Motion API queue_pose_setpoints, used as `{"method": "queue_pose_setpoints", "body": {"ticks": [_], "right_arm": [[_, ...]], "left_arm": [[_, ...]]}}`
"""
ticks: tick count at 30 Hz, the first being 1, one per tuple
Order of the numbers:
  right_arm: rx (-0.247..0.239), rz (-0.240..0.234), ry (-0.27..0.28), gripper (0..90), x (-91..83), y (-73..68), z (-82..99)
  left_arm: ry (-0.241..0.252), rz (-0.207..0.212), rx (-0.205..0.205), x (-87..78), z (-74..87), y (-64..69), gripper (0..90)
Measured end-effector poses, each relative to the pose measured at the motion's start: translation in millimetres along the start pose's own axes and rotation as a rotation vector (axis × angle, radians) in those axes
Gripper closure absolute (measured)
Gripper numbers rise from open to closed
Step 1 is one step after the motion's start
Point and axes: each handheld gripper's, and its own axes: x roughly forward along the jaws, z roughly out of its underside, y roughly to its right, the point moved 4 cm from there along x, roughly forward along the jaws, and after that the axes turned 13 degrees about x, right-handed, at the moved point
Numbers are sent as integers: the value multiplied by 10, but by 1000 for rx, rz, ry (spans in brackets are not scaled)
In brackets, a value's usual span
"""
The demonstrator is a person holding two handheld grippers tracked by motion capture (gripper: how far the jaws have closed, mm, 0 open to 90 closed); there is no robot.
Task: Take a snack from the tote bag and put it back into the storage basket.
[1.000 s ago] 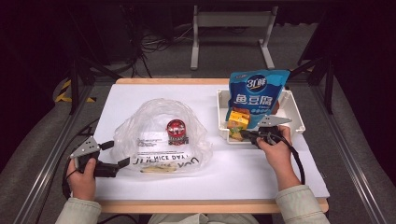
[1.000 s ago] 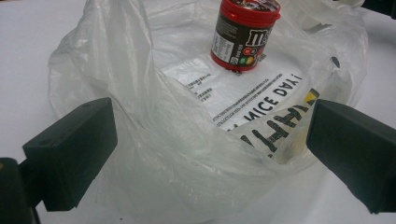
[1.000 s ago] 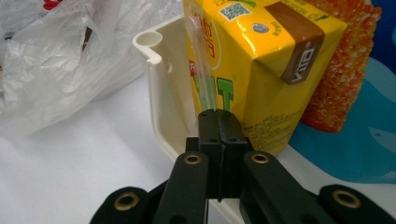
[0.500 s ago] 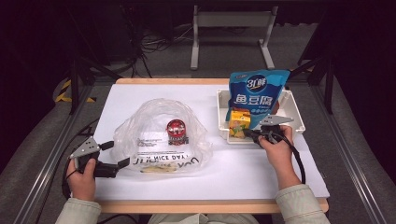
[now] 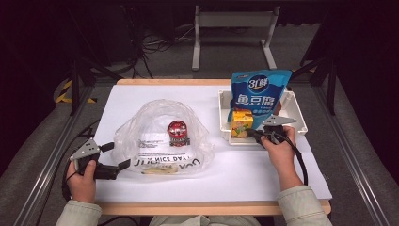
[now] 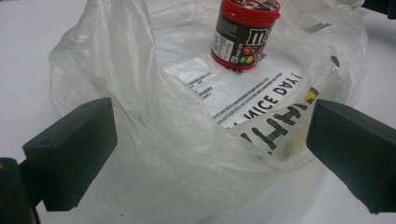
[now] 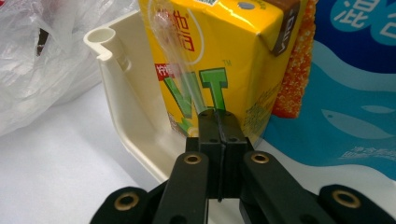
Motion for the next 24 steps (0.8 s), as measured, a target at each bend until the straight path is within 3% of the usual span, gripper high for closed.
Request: {"method": "queue_pose_setpoints", "body": {"ticks": [8, 14, 18, 22, 24], "right_arm": [[-2, -16, -2, 900, -65, -34, -23], [-30, -39, 33, 852, -222, -128, -121], [-46, -63, 50, 739, -328, -228, -194], [-32, -87, 76, 529, -404, -348, -272], [-45, -84, 84, 478, -421, -402, -302]], "left_arm": [[1, 4, 0, 18, -9, -10, 24], [3, 9, -2, 41, -19, -12, 24], [0, 14, 5, 45, -24, -11, 24], [3, 13, 1, 44, -25, -7, 24], [0, 13, 6, 46, -26, -10, 24]]}}
